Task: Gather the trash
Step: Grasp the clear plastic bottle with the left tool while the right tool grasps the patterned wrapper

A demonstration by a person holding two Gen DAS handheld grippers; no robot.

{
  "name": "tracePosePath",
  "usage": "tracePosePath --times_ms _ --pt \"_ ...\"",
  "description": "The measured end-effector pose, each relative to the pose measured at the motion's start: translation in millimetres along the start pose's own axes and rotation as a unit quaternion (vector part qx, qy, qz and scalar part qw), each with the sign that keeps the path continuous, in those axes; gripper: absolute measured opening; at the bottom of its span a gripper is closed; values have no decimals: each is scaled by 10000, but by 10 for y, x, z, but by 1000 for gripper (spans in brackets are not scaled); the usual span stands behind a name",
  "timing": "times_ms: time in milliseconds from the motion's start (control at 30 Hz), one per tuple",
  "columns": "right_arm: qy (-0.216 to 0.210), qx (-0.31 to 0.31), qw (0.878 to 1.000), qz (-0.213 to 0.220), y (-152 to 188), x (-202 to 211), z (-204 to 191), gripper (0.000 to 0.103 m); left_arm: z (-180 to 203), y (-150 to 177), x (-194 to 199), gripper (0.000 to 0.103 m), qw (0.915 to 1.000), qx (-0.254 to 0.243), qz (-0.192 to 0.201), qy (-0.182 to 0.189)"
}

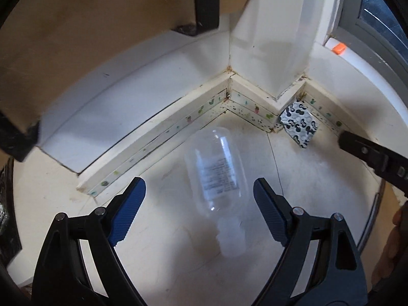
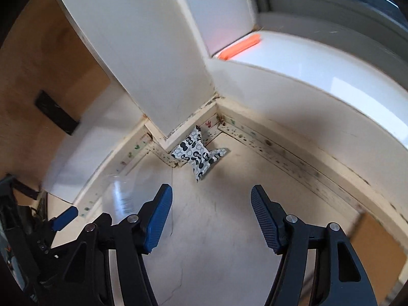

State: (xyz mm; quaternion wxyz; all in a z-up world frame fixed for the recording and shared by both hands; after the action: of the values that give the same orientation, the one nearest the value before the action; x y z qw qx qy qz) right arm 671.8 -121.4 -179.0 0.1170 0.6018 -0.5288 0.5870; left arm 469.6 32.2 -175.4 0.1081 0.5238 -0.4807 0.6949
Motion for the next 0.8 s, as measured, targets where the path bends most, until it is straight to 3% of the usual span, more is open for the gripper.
tracePosePath --times_ms 100,467,567,800 --pt "-49 57 10000 -14 -68 -249 -35 65 39 6 -112 84 10000 -3 -25 -87" --pt "-265 -49 9996 -116 -211 -1007 -77 65 46 45 -384 66 9996 133 -231 -26" --pt "-314 23 9994 -129 -188 -1149 -123 59 30 63 -451 58 9992 205 -333 64" --pt "-349 185 9992 9 -170 -1342 -292 50 23 71 -541 55 9990 244 -341 160"
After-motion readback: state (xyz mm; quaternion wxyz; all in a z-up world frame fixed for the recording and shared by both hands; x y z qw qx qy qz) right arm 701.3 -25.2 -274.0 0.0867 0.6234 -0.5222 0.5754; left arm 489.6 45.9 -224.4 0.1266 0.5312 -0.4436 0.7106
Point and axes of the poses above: each gripper's, at about its wrist camera, not at the fingertips, and x roughly against the way its jaws point, z to its right, y to its underside, the point moved 6 cm from there along -x, roughly the way its jaws point, and after that the axes turned 4 degrees about y, right-handed, at the moved point
